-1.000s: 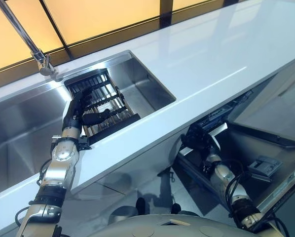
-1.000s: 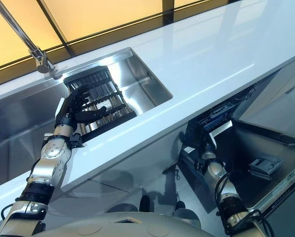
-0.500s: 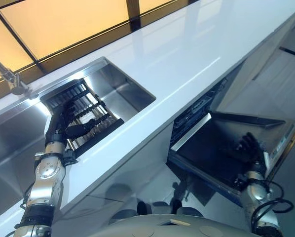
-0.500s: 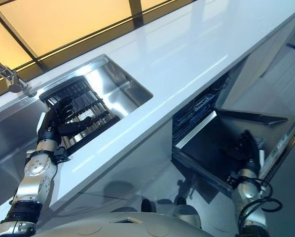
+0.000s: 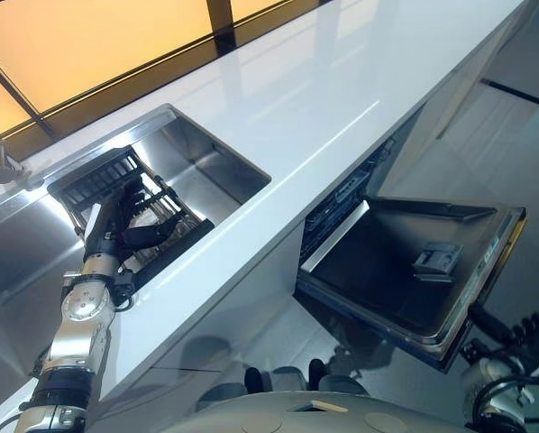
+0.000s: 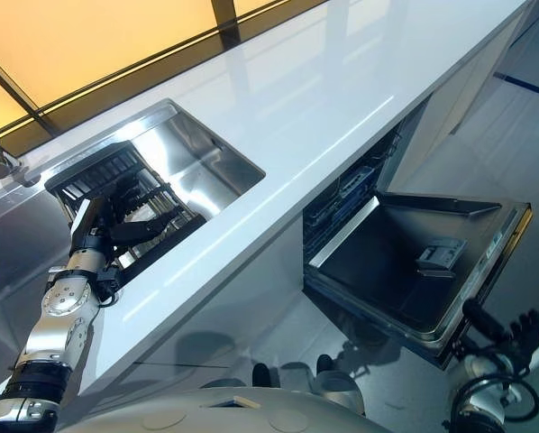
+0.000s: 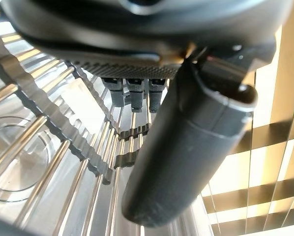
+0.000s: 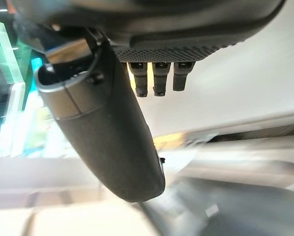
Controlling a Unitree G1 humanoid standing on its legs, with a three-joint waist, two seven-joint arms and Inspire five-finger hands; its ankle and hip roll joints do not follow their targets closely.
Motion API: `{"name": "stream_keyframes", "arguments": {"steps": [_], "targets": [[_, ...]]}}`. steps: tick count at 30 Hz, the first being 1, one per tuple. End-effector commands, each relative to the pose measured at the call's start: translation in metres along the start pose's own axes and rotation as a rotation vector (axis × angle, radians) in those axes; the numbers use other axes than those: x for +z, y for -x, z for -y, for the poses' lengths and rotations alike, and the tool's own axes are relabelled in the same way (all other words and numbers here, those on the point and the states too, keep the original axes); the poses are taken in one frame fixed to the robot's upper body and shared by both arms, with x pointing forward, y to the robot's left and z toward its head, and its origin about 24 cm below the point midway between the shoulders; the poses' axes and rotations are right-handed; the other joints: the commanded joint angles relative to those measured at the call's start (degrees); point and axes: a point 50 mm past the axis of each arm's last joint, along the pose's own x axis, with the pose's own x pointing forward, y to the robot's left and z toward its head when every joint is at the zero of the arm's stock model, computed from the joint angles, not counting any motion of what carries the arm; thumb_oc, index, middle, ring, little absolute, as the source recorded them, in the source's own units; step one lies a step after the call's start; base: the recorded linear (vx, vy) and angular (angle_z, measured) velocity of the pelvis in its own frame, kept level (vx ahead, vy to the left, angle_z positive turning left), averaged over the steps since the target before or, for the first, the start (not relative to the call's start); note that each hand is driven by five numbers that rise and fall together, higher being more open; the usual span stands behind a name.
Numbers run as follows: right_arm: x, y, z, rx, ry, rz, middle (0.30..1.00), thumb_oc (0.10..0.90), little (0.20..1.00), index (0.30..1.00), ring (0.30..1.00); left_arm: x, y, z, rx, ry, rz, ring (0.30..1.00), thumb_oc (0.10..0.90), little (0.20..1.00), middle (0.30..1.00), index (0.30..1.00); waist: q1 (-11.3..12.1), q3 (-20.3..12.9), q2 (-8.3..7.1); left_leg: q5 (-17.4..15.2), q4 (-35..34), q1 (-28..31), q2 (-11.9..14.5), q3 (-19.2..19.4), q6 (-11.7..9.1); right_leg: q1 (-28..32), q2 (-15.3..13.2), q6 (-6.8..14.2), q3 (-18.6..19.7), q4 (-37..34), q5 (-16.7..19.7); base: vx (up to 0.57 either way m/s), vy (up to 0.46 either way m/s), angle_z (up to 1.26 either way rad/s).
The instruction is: Pick up plates and place into dishwasher.
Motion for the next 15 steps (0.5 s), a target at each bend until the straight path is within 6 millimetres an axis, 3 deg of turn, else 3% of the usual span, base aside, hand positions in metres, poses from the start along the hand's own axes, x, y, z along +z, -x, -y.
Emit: {"name": "stream_keyframes", "arguments": {"steps": [1,3,7,15], "targets": [[0.018,-0.013,0.002,0.016,-0.113,0.029,0.900,0.800,0.900,0.900,0.900,-0.011,-0.004,0.008,-0.027,-0.024,-0.024,0.900,0.800,0.900,0.900,0.900,0.1,-1.1,-2.62,-2.8,1.0,-2.6,-2.1,0.7,0.5,-4.0,0.0,4.1,-1.6,5.5,-0.6,0.01,-0.042,0.01],[0.000,-0.015,0.018,-0.015,-0.129,-0.066,0.900,0.800,0.900,0.900,0.900,-0.009,-0.007,0.006,-0.033,-0.033,-0.026,0.900,0.800,0.900,0.900,0.900,0.5,-1.2,-2.41,-2.8,1.0,-2.7,-2.2,0.6,0.5,-3.9,0.0,4.0,-1.8,5.6,-0.8,0.02,-0.048,0.02],[-0.017,-0.013,0.024,-0.032,-0.134,-0.153,0.900,0.800,0.900,0.900,0.900,-0.008,-0.010,0.004,-0.037,-0.052,-0.028,0.900,0.800,0.900,0.900,0.900,0.9,-1.1,-2.00,-2.8,1.2,-2.9,-2.3,0.0,0.6,-4.1,-0.1,4.0,-2.0,6.0,-1.1,0.02,-0.060,0.01],[-0.023,-0.009,0.017,-0.037,-0.279,-0.171,0.900,0.800,0.900,0.900,0.900,0.001,-0.015,-0.003,-0.037,-0.098,-0.026,0.900,0.800,0.900,0.900,0.900,1.1,-0.1,-0.24,-3.9,3.6,-3.8,-2.0,-0.5,0.6,-4.7,-0.9,3.8,-2.7,8.6,-3.2,0.02,-0.095,0.03]]}}
